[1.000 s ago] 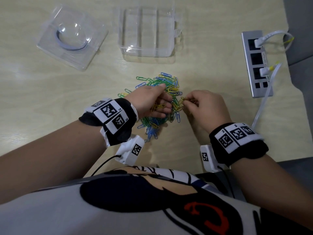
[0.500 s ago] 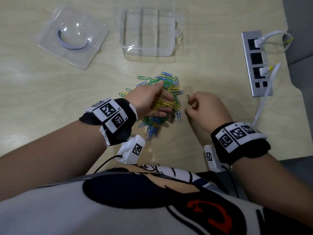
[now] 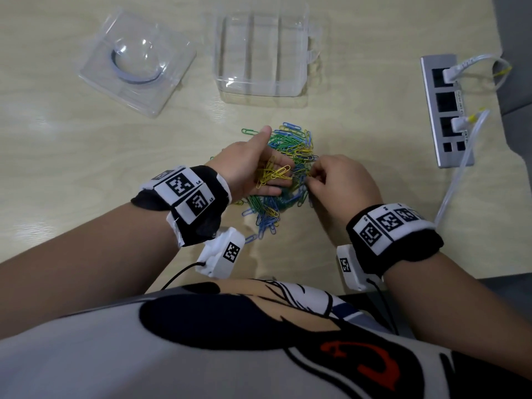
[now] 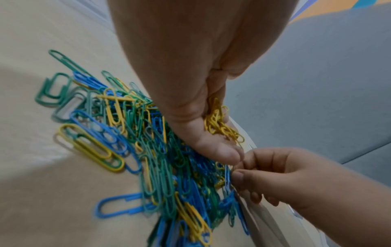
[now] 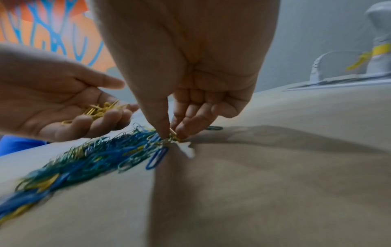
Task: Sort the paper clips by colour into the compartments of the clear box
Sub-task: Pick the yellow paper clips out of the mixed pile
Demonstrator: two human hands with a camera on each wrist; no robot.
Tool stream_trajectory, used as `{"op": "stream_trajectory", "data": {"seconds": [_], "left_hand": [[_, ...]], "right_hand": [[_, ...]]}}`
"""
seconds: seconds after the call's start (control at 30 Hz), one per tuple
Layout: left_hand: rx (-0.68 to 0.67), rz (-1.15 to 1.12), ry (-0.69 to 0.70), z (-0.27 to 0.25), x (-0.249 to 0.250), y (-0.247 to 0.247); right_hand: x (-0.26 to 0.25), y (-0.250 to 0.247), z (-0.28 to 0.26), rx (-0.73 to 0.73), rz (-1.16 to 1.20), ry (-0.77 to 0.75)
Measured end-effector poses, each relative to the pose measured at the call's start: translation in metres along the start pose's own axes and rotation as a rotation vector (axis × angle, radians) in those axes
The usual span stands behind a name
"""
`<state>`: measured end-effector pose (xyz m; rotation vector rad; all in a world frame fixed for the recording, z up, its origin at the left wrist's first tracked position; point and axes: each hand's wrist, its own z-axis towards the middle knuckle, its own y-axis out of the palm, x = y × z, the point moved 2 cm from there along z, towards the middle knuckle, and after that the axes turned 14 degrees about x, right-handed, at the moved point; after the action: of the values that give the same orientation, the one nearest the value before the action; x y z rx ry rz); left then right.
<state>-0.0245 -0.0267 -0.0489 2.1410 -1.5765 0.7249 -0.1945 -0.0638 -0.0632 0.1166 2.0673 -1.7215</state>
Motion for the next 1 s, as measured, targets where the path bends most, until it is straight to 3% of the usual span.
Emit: {"op": "stream_trajectory", "data": {"seconds": [0.2, 0.3, 0.37, 0.47, 0.63, 0.83, 1.0], "left_hand": [[-0.019, 0.0, -0.025, 0.003, 0.001, -0.003], [-0.003, -0.026, -0.017, 0.004, -0.001, 0.0], [0.005, -0.029, -0.022, 0.004, -0.001, 0.0], [-0.002, 0.006, -0.033, 0.004, 0.0, -0.001], [0.017, 0.03, -0.054, 0.003, -0.002, -0.004], [0.028, 0.036, -0.055, 0.005, -0.003, -0.007], [0.037, 0.032, -0.046, 0.005, -0.001, -0.004]], "right_hand": [[-0.006, -0.018, -0.002, 0.144, 0.155, -0.027], [-0.032, -0.024, -0.007, 0.101, 0.339, -0.159], [-0.035, -0.023, -0.004, 0.135, 0.372, -0.137], [-0.013, -0.016, 0.011, 0.224, 0.25, -0.016], [-0.001, 0.002, 0.017, 0.092, 0.047, -0.042], [0.0, -0.001, 0.021, 0.103, 0.041, -0.026], [0.003, -0.012, 0.018, 0.12, 0.17, 0.017]]}}
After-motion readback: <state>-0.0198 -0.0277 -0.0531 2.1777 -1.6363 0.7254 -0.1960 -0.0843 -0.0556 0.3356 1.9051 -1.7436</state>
